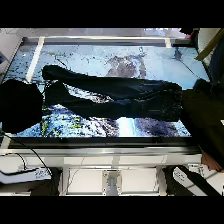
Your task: Fold the clothes and pants, and hang the long-sleeved shirts on hangers.
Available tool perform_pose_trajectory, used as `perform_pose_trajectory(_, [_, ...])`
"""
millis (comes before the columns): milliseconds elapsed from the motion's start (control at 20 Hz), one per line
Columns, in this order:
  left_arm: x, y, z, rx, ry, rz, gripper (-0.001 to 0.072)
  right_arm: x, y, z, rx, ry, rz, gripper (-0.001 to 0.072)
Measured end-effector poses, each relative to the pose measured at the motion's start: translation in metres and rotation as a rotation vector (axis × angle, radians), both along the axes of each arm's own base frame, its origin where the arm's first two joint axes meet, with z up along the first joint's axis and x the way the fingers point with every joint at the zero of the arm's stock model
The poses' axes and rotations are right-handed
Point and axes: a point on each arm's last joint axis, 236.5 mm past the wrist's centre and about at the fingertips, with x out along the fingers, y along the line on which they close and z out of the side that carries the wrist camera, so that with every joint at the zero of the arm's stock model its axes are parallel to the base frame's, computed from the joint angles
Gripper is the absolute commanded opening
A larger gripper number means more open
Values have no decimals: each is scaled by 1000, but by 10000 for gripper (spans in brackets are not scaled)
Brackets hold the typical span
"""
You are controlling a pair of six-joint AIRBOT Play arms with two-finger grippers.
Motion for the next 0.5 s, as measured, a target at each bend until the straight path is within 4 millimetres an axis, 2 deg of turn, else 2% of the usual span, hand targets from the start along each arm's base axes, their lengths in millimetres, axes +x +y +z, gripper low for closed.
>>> perform_pose_trajectory(100, [-42, -11, -22, -25, 93, 5, 699, -34, 10, -9, -2, 28, 15, 518])
perform_pose_trajectory(250, [-85, -47, -81, -154, 200, -9, 699, -70, 38, -24, 46, 26, 58, 518])
perform_pose_trajectory(300, [-91, -62, -102, -221, 207, -10, 699, -77, 47, -25, 64, 13, 74, 518])
perform_pose_trajectory(400, [-92, -88, -136, -361, 168, 15, 699, -84, 63, -22, 92, -24, 106, 518])
perform_pose_trajectory(500, [-85, -100, -160, -478, 94, 85, 699, -88, 75, -17, 112, -60, 135, 518])
